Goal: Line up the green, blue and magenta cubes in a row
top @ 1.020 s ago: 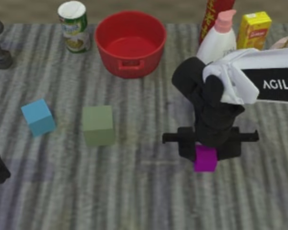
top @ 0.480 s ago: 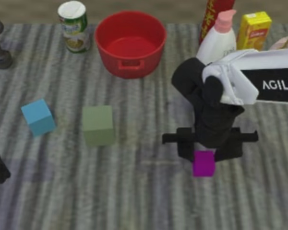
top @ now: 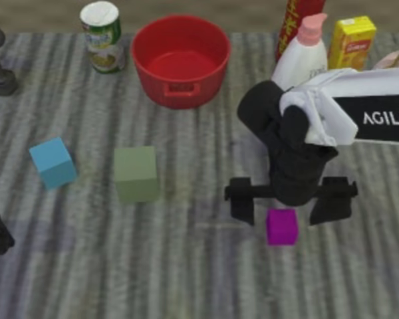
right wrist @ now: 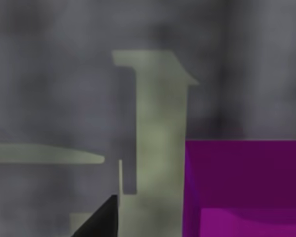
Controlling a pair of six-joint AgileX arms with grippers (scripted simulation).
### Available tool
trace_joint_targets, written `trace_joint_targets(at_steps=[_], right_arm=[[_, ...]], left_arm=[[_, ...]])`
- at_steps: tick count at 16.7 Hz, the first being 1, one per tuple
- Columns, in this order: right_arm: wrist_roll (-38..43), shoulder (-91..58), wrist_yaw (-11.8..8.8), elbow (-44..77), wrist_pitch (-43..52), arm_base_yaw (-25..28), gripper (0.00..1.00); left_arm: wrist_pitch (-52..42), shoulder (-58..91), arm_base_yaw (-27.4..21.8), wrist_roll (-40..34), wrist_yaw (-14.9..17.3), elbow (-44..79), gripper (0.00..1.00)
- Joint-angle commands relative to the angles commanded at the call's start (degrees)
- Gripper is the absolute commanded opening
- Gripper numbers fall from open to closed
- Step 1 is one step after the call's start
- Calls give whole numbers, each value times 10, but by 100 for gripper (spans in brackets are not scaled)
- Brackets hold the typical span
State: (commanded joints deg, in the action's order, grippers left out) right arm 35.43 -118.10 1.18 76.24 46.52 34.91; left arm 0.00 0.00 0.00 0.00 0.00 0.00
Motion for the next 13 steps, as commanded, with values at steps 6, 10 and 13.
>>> trace_joint_targets(at_steps=[6,10,13], right_arm=[[0,1,0,2,2,-1,100],[1,24,0,40,65,3,100],[1,49,0,73,127,5,100]], left_arm=[[0,0,0,0,0,0,100],[0,0,0,0,0,0,100],[0,0,0,0,0,0,100]])
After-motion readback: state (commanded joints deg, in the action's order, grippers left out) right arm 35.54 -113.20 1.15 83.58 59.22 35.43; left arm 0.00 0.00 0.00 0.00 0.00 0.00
